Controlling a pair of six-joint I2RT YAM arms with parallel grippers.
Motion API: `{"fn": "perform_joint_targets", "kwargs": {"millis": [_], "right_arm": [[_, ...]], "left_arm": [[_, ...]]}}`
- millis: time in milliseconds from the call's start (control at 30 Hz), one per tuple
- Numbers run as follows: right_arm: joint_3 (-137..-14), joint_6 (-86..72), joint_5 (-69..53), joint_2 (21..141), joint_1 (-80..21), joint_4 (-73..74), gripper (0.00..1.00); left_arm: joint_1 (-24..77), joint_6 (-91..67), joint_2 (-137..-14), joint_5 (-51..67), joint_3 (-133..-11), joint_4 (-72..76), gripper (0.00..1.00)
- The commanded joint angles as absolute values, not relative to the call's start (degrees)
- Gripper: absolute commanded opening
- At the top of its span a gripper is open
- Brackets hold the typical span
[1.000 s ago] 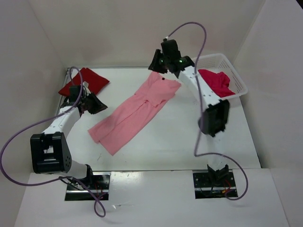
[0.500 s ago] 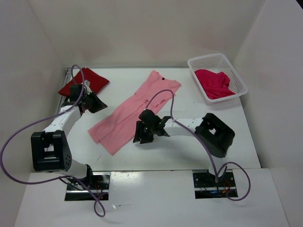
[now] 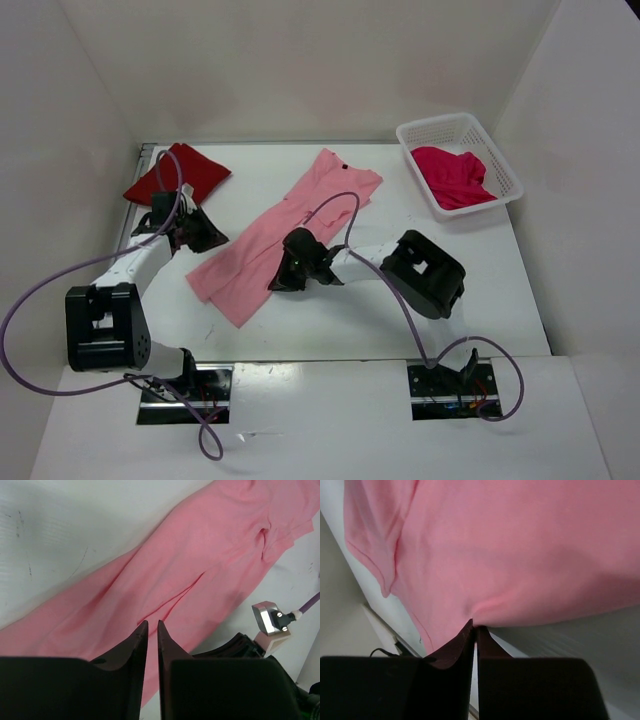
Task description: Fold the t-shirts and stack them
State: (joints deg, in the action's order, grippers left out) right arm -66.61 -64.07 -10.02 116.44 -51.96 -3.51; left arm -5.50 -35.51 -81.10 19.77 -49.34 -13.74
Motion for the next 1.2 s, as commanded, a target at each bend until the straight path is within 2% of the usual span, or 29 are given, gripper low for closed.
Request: {"fn": "perform_joint_targets", "kwargs": {"millis": [0,233,467,533,567,667,700,767,933,1133,1167], "right_arm": [[-60.16,-64.60,-7.82,114.01,-49.49,-2.54,0.05],[-44.14,-51.25,-9.93,95.20,-39.91,9.29,0.04],[-30.51,-51.05,-11.78,79.03,-32.78,15.55,0.04],[-28.84,-52.82,-11.78,73.93,-32.78,16.25,0.10],[-28.83,-53.43,-11.78,72.35,-32.78,16.26,0.26],[-28.30,-53.96,-11.26,68.12,-32.78,18.71,0.44],[-28.30,-53.96,-11.25,67.25,-32.78,18.72,0.45],[-28.30,-53.96,-11.25,66.54,-32.78,18.73,0.45],[-27.77,-54.49,-11.34,64.60,-32.78,16.88,0.45],[-28.83,-53.79,-11.34,64.60,-32.78,16.88,0.45],[-28.83,-53.79,-11.34,64.60,-32.78,16.88,0.45]], "left_arm": [[-3.88,-32.00,-78.66,19.69,-49.75,-13.80,0.19],[6.23,-32.52,-82.17,19.07,-50.36,-15.73,0.36],[13.62,-35.86,-87.17,18.54,-51.93,-12.83,0.56],[13.62,-36.56,-91.04,18.02,-57.01,-10.64,0.66],[13.62,-37.26,-92.36,17.06,-58.69,-9.85,0.69],[13.62,-38.49,-99.56,16.52,-66.05,-7.48,0.77],[13.62,-38.50,-103.41,17.13,-67.75,-5.82,0.79],[14.15,-39.11,-109.47,17.14,-73.79,-5.27,0.93],[14.15,-39.19,-120.92,16.52,-86.46,-3.96,0.94],[15.55,-40.25,-135.06,17.14,-100.88,-4.66,0.78],[15.56,-39.73,-136.57,16.53,-106.12,-6.83,0.73]]}}
